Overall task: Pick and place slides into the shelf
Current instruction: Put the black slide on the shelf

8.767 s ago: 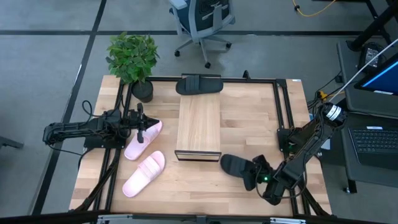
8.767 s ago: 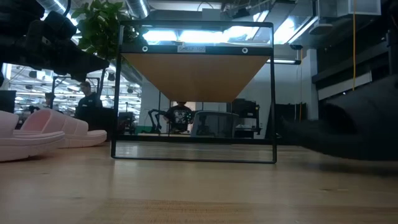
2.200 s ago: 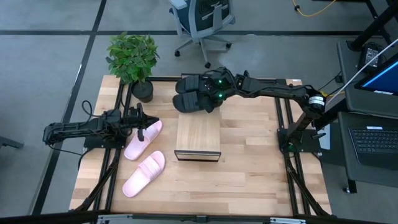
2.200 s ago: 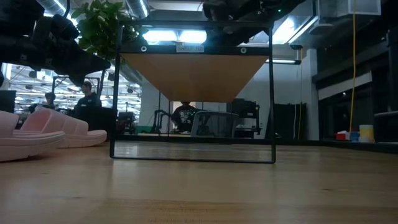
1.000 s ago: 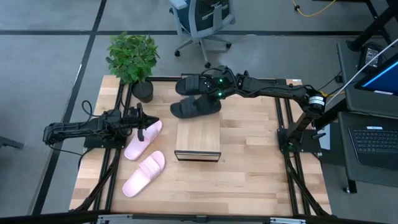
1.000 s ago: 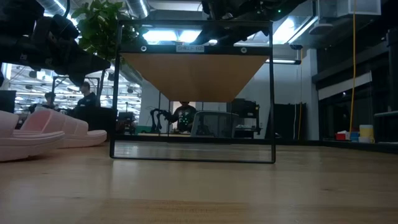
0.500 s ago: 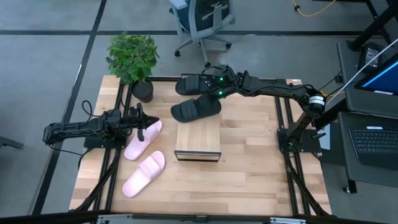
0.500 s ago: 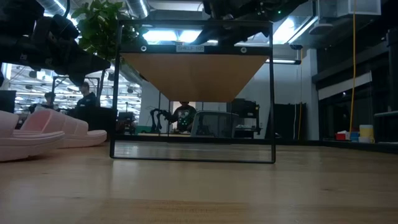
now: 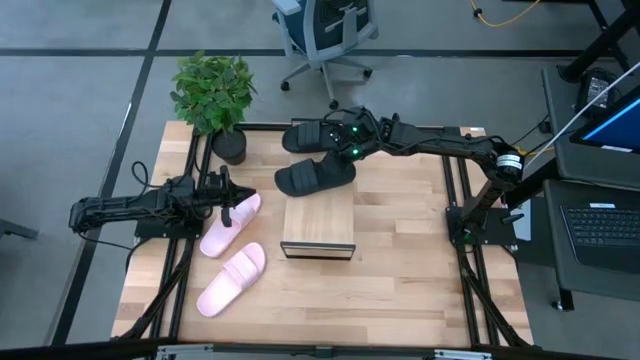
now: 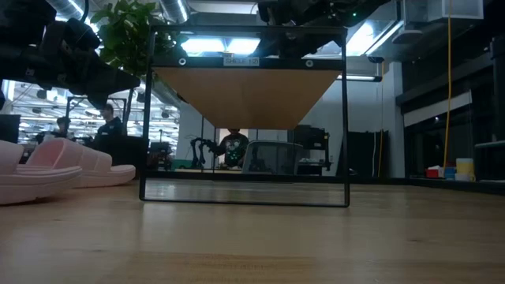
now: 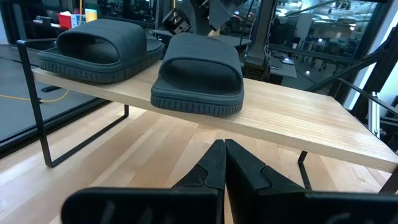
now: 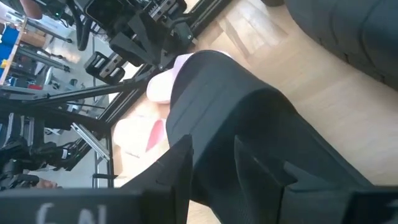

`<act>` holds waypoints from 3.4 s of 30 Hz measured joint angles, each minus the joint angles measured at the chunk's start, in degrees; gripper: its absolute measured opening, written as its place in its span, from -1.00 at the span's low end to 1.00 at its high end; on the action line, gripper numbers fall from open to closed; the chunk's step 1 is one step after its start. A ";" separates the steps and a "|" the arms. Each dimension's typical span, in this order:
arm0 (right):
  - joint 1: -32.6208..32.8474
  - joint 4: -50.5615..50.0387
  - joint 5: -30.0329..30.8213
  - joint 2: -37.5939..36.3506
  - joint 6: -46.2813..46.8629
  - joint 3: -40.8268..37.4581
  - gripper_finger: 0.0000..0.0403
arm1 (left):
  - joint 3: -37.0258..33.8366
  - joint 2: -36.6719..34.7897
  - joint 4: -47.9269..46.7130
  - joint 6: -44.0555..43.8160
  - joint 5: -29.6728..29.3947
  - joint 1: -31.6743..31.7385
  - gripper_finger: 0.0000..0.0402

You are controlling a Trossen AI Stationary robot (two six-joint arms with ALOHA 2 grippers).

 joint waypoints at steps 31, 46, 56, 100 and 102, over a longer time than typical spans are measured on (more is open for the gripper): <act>2.37 2.35 0.01 2.38 1.66 0.00 -0.40 | 0.00 0.00 0.00 0.15 -0.01 0.00 -1.00; 2.27 3.93 0.05 2.36 1.65 -0.02 -0.92 | 0.00 0.00 0.00 0.15 -0.01 0.01 -1.00; 2.11 4.16 2.73 2.36 4.16 -0.02 -0.96 | 0.00 0.01 -0.01 0.15 -0.01 0.01 -1.00; -3.42 -0.37 5.32 -1.25 3.03 -0.09 -0.97 | 0.00 0.01 -0.02 0.15 -0.07 0.01 -1.00; -3.07 -0.39 5.20 -1.25 3.04 -0.09 -0.97 | 0.00 0.01 -0.02 0.15 -0.11 0.01 -1.00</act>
